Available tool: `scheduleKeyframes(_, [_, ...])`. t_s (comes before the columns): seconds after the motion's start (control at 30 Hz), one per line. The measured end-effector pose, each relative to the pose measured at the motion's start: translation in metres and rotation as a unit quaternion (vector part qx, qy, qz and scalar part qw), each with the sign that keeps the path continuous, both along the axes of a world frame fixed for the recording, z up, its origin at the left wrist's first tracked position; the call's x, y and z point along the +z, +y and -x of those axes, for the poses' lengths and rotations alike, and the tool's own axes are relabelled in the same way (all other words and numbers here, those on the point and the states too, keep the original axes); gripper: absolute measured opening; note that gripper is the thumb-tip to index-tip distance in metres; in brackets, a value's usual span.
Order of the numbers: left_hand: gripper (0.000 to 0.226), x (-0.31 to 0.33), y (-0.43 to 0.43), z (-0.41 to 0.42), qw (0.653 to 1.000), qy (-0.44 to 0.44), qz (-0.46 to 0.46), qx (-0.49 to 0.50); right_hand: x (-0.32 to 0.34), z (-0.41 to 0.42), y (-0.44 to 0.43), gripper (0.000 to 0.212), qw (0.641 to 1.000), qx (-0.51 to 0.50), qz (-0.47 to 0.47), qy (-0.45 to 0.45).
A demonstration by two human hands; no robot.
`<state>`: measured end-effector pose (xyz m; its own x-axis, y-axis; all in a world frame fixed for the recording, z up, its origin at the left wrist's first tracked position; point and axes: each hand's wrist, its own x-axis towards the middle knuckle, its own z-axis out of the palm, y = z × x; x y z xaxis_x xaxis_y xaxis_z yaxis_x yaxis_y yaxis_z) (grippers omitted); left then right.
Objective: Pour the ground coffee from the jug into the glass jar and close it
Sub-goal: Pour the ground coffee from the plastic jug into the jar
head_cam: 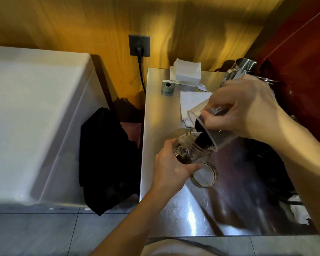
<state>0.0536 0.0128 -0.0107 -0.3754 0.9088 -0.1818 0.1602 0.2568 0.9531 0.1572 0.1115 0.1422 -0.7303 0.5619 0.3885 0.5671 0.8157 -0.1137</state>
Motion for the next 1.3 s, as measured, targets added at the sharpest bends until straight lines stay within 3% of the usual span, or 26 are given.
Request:
scheduleKeyframes(0.2, [0.084,-0.001,0.002,0.001,1.0,-0.009,-0.005,-0.001,0.011,-0.006,0.001,0.027,0.998,0.011,0.044,0.054])
scheduleKeyframes(0.87, [0.082,-0.001,0.003,0.004,0.999,-0.026,-0.02,-0.005,0.004,-0.013,0.0,0.02,0.999,0.023,0.029,0.026])
scheduleKeyframes(1.1, [0.077,-0.003,0.004,0.006,1.0,-0.022,-0.016,-0.005,0.002,-0.015,0.004,0.035,0.998,0.028,0.052,0.032])
scheduleKeyframes(1.3, [0.078,-0.006,0.004,0.005,0.999,-0.028,-0.011,-0.012,-0.002,-0.017,0.007,0.019,0.997,0.022,0.016,0.07])
